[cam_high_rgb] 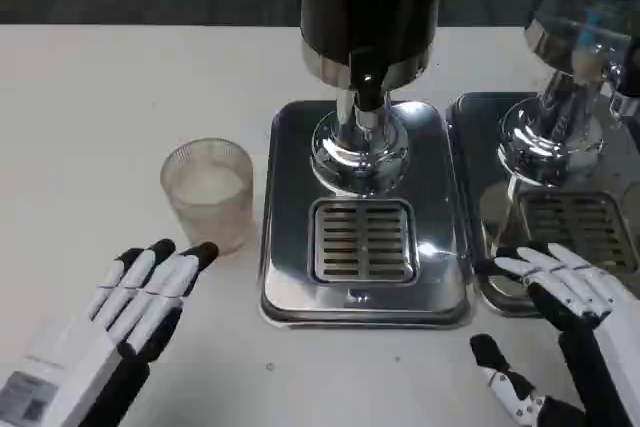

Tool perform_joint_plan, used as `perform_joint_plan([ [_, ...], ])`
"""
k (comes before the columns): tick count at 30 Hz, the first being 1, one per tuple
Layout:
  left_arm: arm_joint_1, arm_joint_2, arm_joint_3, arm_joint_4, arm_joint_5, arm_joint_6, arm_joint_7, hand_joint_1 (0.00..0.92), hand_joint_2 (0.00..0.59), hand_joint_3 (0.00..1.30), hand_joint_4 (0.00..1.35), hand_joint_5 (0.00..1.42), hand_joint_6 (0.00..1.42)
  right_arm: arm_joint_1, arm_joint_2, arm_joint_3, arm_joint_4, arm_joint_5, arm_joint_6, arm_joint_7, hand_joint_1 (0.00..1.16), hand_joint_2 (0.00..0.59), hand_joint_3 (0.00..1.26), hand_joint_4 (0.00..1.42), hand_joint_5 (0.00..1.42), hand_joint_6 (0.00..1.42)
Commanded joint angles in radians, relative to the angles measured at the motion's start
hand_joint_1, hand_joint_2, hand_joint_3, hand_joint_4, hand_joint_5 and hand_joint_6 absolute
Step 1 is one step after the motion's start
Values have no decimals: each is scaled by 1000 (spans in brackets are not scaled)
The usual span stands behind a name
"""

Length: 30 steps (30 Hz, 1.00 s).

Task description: Grasp the cup under the faucet to collect the drink, then remove the cup.

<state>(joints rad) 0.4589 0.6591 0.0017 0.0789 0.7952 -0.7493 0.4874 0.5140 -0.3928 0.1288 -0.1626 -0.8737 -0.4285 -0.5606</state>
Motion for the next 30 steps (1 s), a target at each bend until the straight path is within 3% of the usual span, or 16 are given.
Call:
perform_joint_plan([
  [1,9,8,-16,1,31,-12,5,0,86,27,0,0,0,11,2,1,-13,-18,-1,-14,602,401,375,269,209,285],
  [19,17,10,-13,9,34,-21,8,0,87,27,0,0,0,-2,13,3,8,-22,1,-19,602,401,375,261,200,285],
  [25,-2,9,-4,36,-11,-30,2,0,81,3,0,0,0,-2,29,8,7,-11,10,-3,602,401,375,261,200,285],
  [30,-43,9,6,109,-99,-89,4,0,82,0,0,0,0,1,57,29,-11,-30,34,-1,602,401,375,261,205,285],
])
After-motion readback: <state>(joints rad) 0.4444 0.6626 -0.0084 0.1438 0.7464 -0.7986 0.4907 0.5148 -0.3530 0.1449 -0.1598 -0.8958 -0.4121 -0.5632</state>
